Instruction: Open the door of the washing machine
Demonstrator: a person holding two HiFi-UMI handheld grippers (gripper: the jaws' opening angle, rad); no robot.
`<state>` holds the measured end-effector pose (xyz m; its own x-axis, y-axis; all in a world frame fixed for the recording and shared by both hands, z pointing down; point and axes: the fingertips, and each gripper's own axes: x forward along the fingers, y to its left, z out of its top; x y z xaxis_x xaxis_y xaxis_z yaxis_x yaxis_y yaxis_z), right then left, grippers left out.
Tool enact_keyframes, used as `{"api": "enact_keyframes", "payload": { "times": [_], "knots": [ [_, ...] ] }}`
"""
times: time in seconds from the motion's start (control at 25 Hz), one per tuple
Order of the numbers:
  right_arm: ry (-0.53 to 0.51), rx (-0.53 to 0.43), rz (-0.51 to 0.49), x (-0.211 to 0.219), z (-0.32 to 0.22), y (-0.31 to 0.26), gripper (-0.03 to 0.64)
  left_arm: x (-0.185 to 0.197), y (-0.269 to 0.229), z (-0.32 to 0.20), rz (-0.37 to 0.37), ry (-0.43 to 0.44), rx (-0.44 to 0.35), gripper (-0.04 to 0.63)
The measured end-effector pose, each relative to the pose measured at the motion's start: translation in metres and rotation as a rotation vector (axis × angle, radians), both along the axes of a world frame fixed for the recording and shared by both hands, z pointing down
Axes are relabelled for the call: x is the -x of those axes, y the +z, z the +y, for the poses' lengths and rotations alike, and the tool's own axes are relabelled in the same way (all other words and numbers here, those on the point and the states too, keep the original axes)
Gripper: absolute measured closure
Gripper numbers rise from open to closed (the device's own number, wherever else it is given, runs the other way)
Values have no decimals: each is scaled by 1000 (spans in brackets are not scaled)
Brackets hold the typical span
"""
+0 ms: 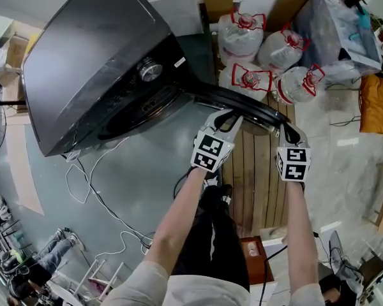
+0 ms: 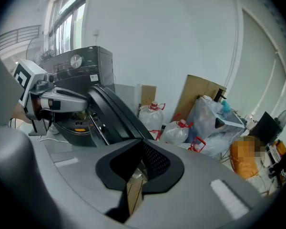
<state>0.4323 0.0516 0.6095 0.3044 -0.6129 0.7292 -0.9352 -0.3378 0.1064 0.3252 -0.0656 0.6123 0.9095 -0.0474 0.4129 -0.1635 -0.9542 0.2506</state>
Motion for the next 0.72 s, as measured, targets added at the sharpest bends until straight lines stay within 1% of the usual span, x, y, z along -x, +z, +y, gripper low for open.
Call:
{"api": "enact_keyframes", "payload": {
  "times": [0.2, 0.36, 0.44, 0.48, 0.6, 0.72],
  "knots": [
    [-5, 17, 4, -4, -4, -2, 617, -4, -3, -3, 23, 11, 5, 477],
    [-14, 17, -20, -1, -3, 1, 615, -3, 1, -4, 12, 2, 9, 480],
    [-22, 19, -38, 5, -5, 0, 586, -4, -1, -4, 3, 4, 10, 480],
    [-23, 14, -38, 8, -5, -2, 583, -3, -3, -4, -2, 3, 14, 479],
    [-45, -9, -32, 26, -9, -12, 574, 8, -3, -6, -6, -17, 16, 479],
    [-80, -30, -32, 47, -12, -22, 574, 29, -8, -4, -12, -54, 17, 479]
  ]
}}
